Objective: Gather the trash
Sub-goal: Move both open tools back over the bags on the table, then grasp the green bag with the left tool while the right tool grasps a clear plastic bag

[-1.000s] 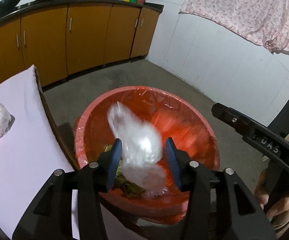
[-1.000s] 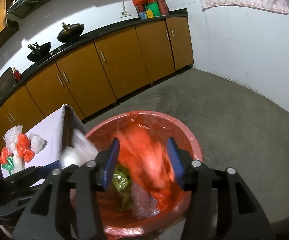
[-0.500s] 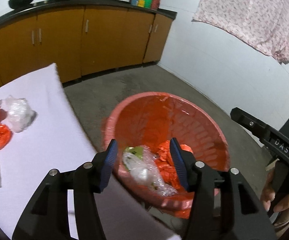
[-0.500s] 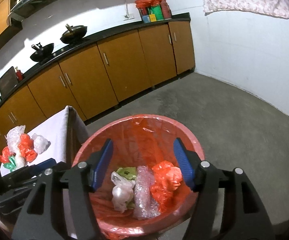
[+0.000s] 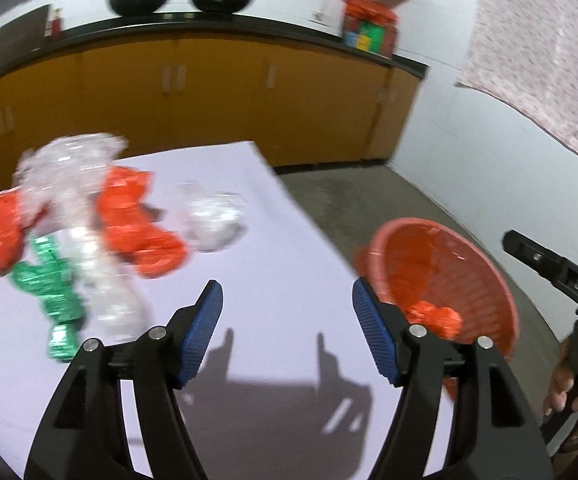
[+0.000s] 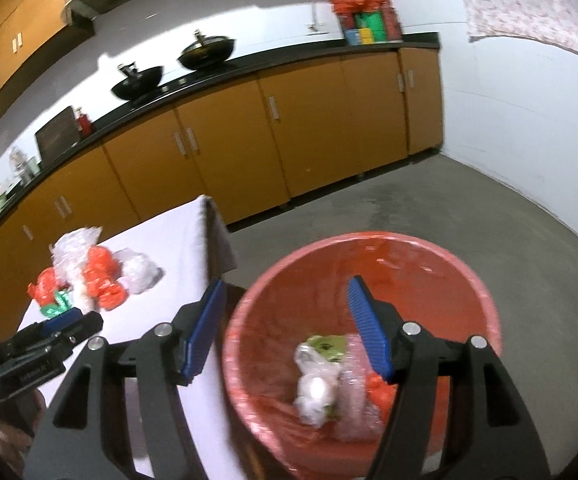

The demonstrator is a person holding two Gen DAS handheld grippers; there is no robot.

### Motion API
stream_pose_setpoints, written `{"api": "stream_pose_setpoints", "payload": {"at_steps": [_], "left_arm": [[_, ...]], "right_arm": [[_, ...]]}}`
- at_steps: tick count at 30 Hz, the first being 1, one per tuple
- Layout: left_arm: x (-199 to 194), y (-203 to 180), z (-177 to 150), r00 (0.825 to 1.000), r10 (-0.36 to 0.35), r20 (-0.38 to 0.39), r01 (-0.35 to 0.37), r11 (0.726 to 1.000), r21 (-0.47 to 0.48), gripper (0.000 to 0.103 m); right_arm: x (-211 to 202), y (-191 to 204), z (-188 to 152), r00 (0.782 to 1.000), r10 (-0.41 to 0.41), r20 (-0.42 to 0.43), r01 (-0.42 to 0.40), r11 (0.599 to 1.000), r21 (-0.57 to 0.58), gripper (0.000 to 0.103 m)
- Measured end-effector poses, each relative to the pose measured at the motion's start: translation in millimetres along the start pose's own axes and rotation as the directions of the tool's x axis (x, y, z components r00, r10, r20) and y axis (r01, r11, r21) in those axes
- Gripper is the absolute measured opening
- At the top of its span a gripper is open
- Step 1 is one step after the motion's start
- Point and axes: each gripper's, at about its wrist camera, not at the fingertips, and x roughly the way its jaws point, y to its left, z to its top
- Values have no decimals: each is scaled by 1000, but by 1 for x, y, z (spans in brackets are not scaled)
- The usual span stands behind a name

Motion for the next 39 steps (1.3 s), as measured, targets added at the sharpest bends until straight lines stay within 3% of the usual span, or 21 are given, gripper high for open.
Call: {"api": "stream_pose_setpoints", "payload": {"at_steps": [7, 14, 26, 35, 39], "left_arm": [[-22, 67, -9, 992, 128, 20, -126, 987, -98, 68], [-30, 121, -19, 973, 233, 2, -228, 957, -179, 72], [7, 169, -18, 956, 273, -111, -294, 915, -275, 71], [25, 175, -21, 946, 279, -164, -314, 914, -258, 57], [24, 177, -20, 950, 267, -161, -302, 915, -266, 40]], "right_arm": [[15, 47, -1, 998, 64, -29, -65, 996, -62, 63], [28, 86, -7, 992, 104, -67, -111, 988, -107, 63], [43, 118, -22, 984, 132, -124, -150, 976, -156, 63], [50, 121, -26, 981, 131, -144, -154, 975, -160, 63], [53, 126, -27, 979, 135, -152, -160, 973, -169, 63]]}}
